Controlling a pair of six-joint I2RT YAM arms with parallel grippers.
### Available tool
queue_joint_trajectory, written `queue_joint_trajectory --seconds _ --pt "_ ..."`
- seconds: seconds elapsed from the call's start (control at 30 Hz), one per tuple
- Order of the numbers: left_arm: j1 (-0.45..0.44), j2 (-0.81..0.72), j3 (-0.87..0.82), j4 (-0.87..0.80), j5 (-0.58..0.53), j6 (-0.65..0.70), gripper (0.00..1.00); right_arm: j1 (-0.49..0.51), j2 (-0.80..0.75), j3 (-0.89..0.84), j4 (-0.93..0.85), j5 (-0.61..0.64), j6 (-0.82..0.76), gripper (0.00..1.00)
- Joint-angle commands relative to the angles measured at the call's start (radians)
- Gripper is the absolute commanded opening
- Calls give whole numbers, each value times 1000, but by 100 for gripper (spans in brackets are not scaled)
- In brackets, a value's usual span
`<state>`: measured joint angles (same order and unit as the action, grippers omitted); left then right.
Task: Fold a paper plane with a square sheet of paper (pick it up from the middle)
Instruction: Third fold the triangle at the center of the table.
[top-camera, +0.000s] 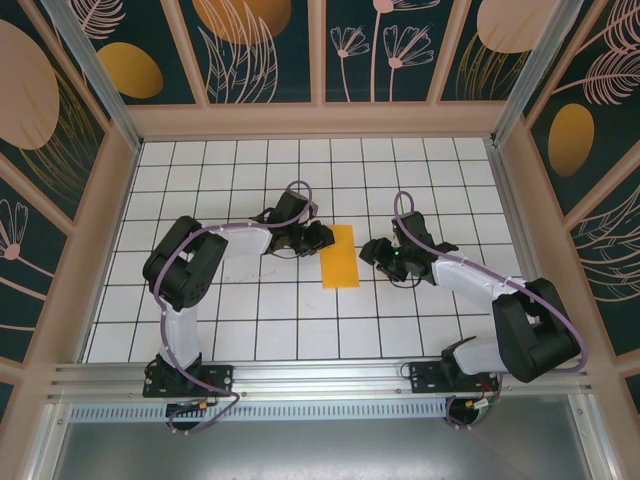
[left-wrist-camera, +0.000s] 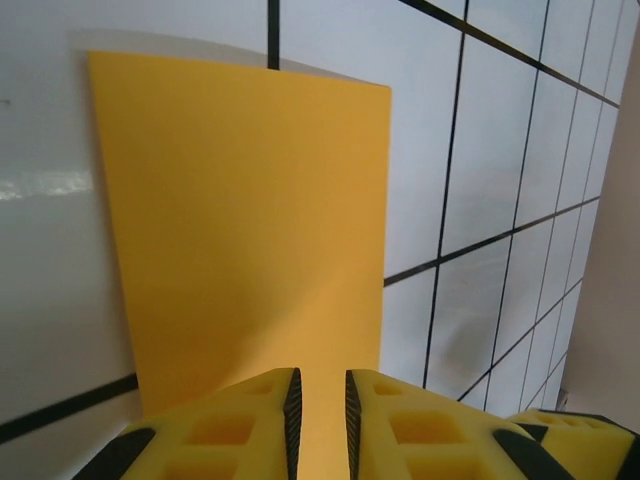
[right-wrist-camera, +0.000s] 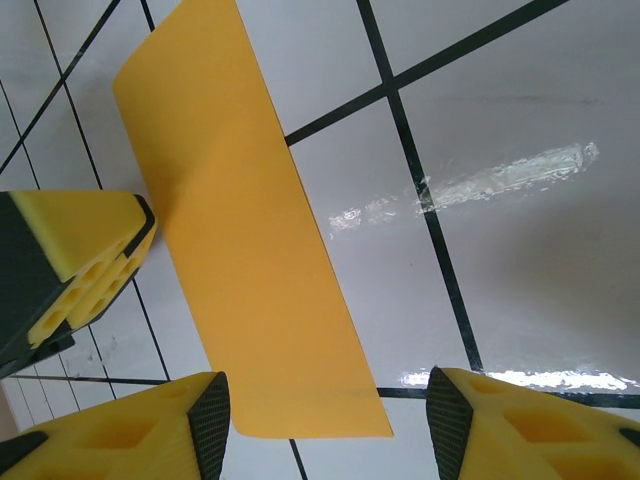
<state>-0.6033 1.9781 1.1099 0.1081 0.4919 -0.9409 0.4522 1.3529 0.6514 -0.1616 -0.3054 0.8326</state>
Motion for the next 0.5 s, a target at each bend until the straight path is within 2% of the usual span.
queue_joint_trajectory --seconds 0.0,0.47 --pt "-4 33 31 -17 -14 -4 22 -4 9 -17 26 -22 24 58" --pt "-3 87 13 -108 -82 11 20 14 76 -36 42 -152 1 57"
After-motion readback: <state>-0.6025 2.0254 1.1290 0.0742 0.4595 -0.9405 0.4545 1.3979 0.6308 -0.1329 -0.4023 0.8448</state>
